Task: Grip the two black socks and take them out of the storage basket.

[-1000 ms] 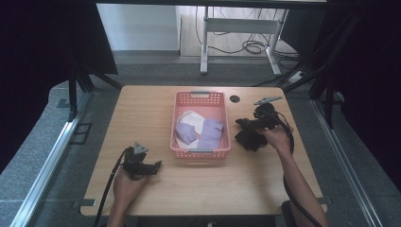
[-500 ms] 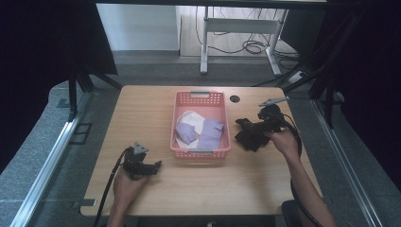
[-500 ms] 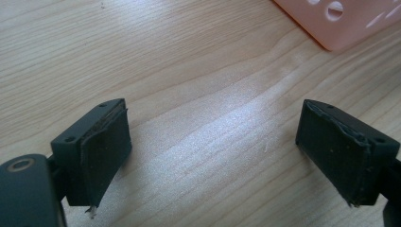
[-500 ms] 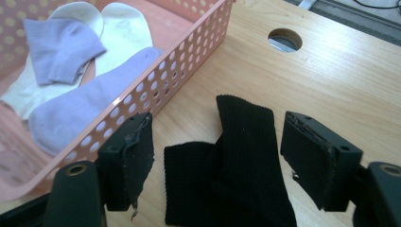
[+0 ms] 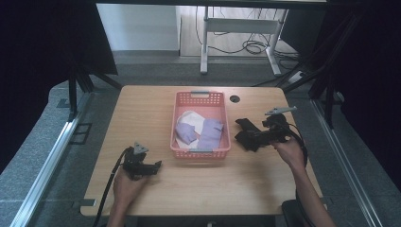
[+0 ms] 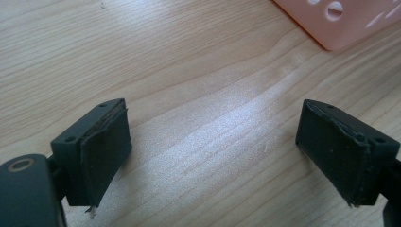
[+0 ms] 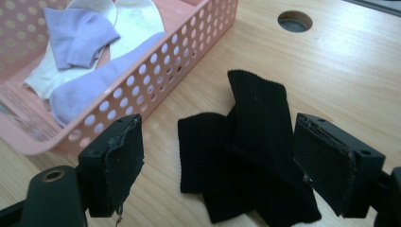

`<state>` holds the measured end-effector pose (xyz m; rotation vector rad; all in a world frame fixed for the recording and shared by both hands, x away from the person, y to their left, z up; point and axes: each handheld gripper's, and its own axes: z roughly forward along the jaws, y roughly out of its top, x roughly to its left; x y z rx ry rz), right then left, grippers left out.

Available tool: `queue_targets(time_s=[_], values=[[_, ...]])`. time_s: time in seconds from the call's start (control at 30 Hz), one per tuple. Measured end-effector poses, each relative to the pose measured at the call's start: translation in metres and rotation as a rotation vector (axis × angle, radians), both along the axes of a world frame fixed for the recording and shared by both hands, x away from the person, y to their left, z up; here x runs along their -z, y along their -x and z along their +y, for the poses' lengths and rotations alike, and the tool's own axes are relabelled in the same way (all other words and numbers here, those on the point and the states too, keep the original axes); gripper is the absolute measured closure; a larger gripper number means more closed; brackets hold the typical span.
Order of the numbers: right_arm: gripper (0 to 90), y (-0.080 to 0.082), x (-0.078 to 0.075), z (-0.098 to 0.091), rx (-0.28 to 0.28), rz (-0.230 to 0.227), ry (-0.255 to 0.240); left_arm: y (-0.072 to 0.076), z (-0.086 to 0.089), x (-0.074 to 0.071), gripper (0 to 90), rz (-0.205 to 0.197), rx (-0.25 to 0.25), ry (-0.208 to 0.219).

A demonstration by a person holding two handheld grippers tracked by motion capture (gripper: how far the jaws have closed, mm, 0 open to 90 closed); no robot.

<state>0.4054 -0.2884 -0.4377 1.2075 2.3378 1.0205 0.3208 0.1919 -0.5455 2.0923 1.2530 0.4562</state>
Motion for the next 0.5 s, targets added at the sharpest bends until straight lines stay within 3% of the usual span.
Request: queue_targets(time_s=[0.23,0.5], values=[[16.4,0.010,0.012,-0.010,0.025,-0.013,-0.025,0.000,0.000,0.000,10.7,-0.001,0.000,0.001],[14.2,0.020,0.034,-0.023,0.068,0.007,-0.020,0.000,0.000,0.000,10.7,-0.002,0.000,0.001]])
